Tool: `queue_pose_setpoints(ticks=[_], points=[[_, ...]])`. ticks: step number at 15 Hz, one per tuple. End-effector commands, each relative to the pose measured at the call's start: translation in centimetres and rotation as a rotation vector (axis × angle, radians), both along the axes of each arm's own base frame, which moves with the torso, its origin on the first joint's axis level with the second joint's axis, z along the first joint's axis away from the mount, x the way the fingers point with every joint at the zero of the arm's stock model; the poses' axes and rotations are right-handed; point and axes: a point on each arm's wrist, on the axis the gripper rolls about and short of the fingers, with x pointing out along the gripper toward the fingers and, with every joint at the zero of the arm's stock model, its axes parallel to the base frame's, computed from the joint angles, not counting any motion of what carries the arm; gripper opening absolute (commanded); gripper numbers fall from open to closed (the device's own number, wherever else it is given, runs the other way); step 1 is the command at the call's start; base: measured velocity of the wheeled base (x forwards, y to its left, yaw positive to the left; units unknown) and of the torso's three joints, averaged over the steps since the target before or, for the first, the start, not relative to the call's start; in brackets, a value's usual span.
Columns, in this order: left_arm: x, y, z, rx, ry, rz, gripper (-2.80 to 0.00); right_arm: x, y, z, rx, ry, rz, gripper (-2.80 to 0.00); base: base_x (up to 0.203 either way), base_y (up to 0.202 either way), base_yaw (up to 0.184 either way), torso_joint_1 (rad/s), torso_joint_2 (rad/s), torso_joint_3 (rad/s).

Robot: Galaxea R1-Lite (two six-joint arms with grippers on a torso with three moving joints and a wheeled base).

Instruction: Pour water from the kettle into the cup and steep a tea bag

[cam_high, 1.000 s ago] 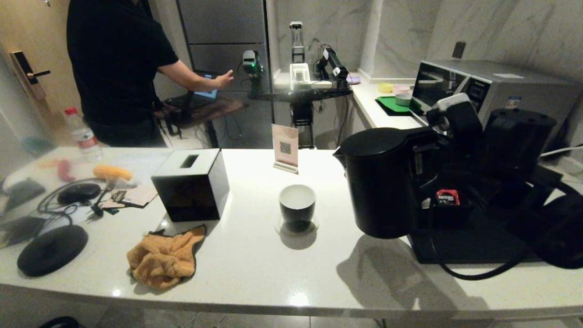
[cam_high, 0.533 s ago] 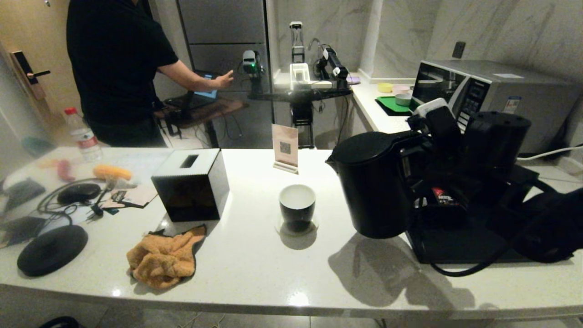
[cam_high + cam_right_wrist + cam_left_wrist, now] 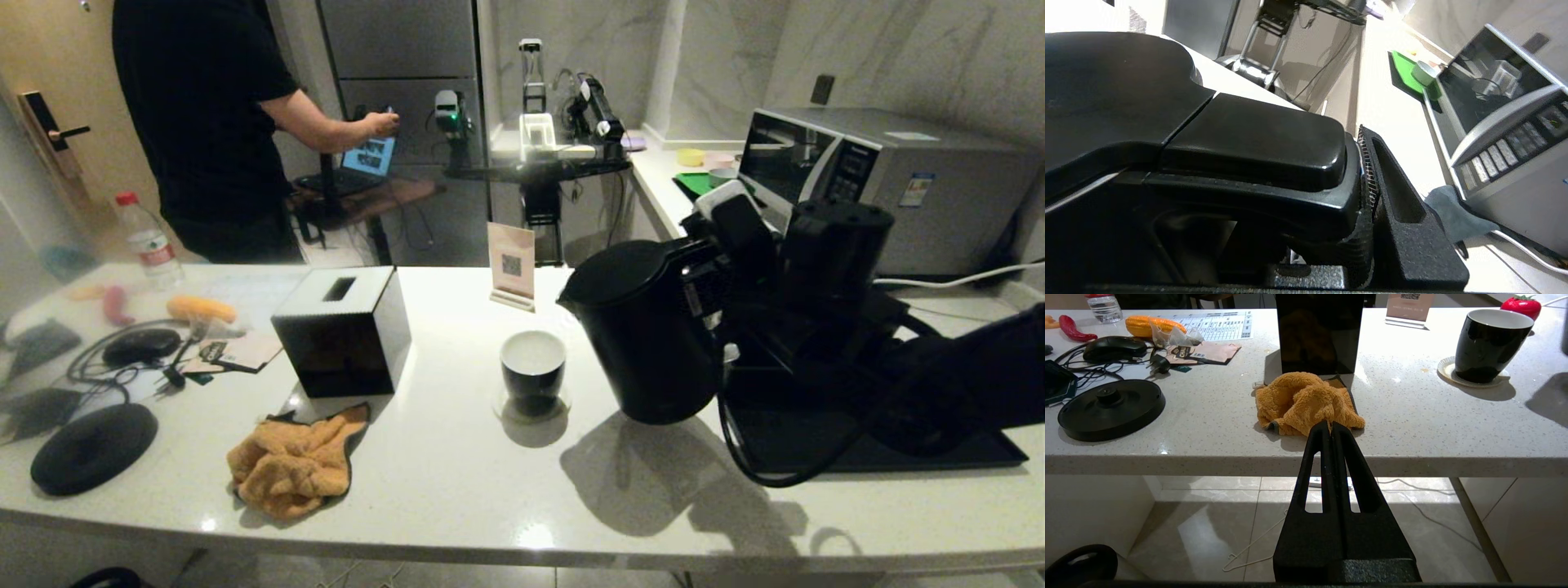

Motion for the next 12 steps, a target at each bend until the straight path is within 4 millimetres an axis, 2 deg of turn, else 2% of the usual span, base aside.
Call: queue_pose_setpoints(ticks=[1,5,12], points=[[0.0,0.0,0.0,0.000,0.000,0.000,-2.80,0.2,0.6,-0.5,-0.030,0.005,0.008,-2.80,0.000,0.000,0.000,0.000,0.00,0.000],[0.0,0.0,0.0,0.000,0.000,0.000,-2.80,0.7,1.4,-0.4,-0.053,-0.009,0.020,-2.80,0.000,0.000,0.000,0.000,0.00,0.000],[0.0,0.0,0.0,0.000,0.000,0.000,-2.80,1.1,1.9,-1.4,-0.142,0.002,0.027,-2.80,0.000,0.000,0.000,0.000,0.00,0.000]])
